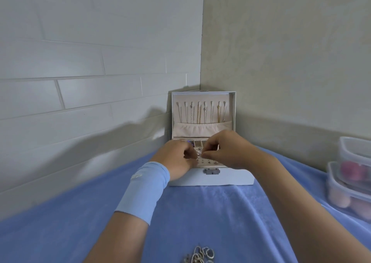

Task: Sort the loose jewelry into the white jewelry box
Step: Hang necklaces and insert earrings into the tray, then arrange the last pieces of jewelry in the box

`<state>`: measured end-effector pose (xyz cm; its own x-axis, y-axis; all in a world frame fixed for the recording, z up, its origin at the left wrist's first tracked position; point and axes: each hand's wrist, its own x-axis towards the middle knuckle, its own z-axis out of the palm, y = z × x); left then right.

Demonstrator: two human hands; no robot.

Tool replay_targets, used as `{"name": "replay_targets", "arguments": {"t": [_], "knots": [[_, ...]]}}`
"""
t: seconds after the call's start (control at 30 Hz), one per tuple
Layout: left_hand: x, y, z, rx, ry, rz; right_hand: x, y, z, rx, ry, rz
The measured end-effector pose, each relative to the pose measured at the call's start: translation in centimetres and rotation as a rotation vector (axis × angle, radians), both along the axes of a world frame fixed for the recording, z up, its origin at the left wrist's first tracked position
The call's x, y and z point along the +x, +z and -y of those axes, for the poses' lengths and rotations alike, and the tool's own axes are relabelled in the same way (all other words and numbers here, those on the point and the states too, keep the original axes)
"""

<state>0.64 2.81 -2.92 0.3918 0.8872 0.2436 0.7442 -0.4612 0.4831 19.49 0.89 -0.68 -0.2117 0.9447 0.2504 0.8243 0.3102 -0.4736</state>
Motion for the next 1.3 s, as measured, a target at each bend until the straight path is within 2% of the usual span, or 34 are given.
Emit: {"name": "replay_targets", "arguments": {"t": [0.3, 0.5, 0.67, 0.93, 1.03, 1.17, 1.3], "knots": [[-2.9, -0.8, 8.8, -0.373, -0.087, -0.170, -2.3, -1.8, 7.9, -0.441, 0.230, 0.147], [-4.1, -2.9, 12.9, -0.468, -0.146, -0.149, -3.6, -3.4, 10.4, -0.534, 0.236, 0.234], [-4.5, -3.6, 13.0, -0.399, -0.159, -0.115, -3.8, -3.9, 10.7, -0.549, 0.234, 0.185], [-5.1, -4.4, 11.3, -0.232, -0.053, 0.043, -2.4, -4.7, 9.7, -0.435, 0.219, -0.135], [-5.2, -4.8, 11.1, -0.233, -0.048, 0.027, -2.4, -4.9, 9.8, -0.448, 0.239, -0.139], [-5.3, -4.8, 11.5, -0.200, -0.025, -0.102, -2.1, -5.3, 9.5, -0.465, 0.243, -0.134], [-4.1, -4.1, 12.5, -0.166, -0.086, -0.094, -1.8, -5.5, 9.3, -0.484, 0.238, -0.201]]}}
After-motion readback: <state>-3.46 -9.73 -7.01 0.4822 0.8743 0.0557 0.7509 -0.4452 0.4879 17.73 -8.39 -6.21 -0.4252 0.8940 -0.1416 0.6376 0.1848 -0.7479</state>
